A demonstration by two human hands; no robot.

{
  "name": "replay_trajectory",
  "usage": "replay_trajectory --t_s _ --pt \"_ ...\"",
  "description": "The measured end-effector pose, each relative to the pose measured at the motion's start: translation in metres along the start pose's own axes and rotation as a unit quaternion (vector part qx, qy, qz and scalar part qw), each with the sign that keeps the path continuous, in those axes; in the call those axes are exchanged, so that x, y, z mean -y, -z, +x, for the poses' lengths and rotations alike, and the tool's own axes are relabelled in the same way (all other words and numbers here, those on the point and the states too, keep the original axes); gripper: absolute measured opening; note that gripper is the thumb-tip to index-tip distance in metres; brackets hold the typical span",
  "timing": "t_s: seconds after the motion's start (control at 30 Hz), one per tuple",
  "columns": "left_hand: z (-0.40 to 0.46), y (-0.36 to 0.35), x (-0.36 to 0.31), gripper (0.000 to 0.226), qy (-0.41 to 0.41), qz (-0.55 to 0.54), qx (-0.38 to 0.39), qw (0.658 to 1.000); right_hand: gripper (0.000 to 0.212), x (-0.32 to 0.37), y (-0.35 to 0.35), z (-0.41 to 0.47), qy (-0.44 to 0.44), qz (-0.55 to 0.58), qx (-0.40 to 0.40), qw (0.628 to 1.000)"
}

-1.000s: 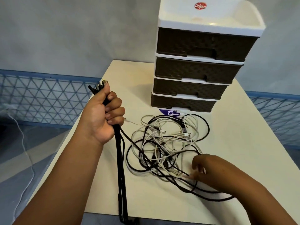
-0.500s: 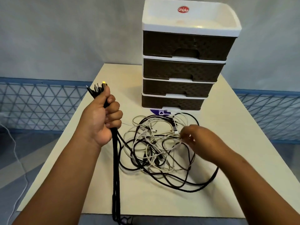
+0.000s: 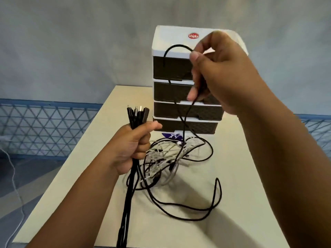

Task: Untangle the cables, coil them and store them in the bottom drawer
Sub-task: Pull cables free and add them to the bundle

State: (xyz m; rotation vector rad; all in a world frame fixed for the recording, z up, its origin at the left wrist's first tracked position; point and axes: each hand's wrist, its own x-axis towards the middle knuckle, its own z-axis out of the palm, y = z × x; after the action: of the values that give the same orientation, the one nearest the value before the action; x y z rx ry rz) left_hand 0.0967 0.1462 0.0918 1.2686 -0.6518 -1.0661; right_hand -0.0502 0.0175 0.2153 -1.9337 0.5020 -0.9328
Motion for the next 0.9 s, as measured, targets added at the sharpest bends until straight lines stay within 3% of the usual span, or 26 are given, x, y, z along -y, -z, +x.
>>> replay_trajectory --t_s 0.1,0.23,0.4,0.57,0.77,0.83,0.9 --pt "-0.001 -0.010 0.002 0.044 0.002 0.023 0.022 0.999 0.004 0.020 -0.002 0.016 -0.034 0.116 -0.014 0.993" --pt "-0.002 -0.020 0.007 0.050 0.002 0.054 0.026 0.998 0.005 0.031 0.001 0.031 -0.009 0.260 -0.034 0.965" --pt "-0.001 -0.019 0.008 0.026 -0.024 0.049 -0.004 0.999 0.008 0.017 0.012 0.041 0.018 0.302 -0.071 0.951" --pt "-0.005 -0.002 -0.003 0.021 -0.048 -0.046 -0.037 0.997 0.009 -0.047 0.025 0.039 -0.079 0.326 -0.102 0.937" --pt "-0.007 0.013 -0.010 0.036 -0.043 -0.027 -0.069 0.996 0.010 -0.147 0.028 0.002 -0.236 0.167 -0.128 0.949" --pt "-0.006 0.016 -0.012 0.036 -0.038 -0.040 -0.066 0.996 0.012 -0.176 0.036 -0.006 -0.284 0.033 -0.131 0.949" --pt "-0.007 0.018 -0.016 0.034 -0.036 -0.057 -0.059 0.996 0.018 -0.199 0.044 -0.016 -0.309 -0.221 -0.071 0.922"
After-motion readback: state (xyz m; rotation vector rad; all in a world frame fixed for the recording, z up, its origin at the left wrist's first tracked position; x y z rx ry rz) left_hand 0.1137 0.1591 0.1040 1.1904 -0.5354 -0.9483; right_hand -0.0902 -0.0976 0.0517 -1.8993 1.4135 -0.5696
